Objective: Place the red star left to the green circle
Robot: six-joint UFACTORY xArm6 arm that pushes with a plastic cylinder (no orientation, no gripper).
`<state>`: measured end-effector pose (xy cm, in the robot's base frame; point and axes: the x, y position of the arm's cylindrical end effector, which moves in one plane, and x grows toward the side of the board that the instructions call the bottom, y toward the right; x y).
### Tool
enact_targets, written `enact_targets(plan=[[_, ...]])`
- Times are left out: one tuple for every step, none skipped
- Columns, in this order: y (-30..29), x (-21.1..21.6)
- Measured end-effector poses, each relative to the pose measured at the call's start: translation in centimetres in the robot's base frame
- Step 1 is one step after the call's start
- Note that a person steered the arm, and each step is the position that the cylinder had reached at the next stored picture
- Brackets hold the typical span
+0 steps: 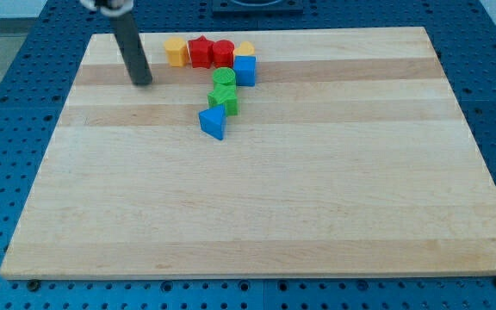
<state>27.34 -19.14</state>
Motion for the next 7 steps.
enact_targets(plan=[[-0.8, -8.0], [3.0, -8.1], [9.2, -6.8], [9.0, -2.7], [7.3, -0.3], [6.7, 2.8], [6.7, -0.6]])
